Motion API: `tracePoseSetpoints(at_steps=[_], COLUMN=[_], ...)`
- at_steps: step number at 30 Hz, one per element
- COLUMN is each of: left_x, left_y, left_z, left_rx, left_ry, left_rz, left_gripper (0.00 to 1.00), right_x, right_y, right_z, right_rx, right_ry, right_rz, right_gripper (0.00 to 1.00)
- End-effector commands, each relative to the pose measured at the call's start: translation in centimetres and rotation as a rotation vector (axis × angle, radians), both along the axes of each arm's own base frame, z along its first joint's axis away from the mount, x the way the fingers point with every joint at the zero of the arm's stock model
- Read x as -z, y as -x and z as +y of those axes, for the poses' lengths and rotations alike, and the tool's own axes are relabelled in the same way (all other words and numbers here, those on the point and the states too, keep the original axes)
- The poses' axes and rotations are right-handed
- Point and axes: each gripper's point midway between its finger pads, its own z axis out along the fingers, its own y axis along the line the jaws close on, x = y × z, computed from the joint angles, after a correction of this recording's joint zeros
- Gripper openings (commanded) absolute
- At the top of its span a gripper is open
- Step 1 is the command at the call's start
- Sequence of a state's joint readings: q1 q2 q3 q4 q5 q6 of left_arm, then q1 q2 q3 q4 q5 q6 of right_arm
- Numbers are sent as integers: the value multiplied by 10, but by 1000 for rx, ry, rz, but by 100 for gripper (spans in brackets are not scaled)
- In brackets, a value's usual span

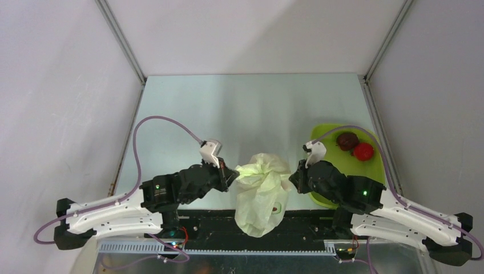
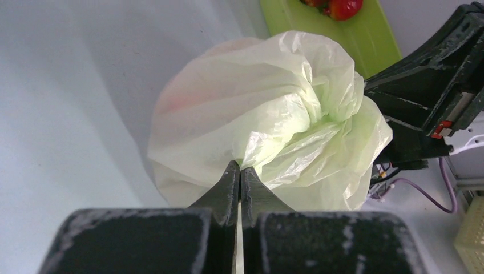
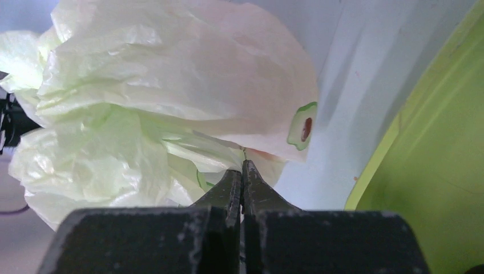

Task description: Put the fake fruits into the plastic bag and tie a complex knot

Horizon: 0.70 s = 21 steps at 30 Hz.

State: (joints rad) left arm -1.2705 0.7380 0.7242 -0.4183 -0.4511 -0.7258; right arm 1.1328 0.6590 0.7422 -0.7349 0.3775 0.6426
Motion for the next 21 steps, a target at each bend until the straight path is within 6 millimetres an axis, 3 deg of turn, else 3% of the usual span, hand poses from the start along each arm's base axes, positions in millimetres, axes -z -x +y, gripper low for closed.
tracePoseSetpoints(at_steps=[1, 6, 13, 16, 19, 21], left_x=[-14, 2, 52, 47, 27, 15], left_y=[-26, -31, -37, -30, -18, -13], left_z=[34, 32, 42, 33, 20, 14], left_rx=[-110, -69, -78, -8, 83, 112], left_ry=[-39, -8, -42, 9, 109, 160], left_rz=[-85, -56, 13, -7, -27, -34], left_gripper=[0, 0, 0, 0, 1, 7], right_x=[-4, 2, 40, 43, 30, 25], right_y=[-23, -32, -32, -26, -24, -19], right_z=[-41, -45, -48, -34, -9, 2], right_rx=[186, 254, 321, 242, 126, 66], right_ry=[175, 230, 288, 250, 168, 132], right_rz=[-89, -97, -41, -37, -68, -68], right_gripper=[0, 0, 0, 0, 0, 0])
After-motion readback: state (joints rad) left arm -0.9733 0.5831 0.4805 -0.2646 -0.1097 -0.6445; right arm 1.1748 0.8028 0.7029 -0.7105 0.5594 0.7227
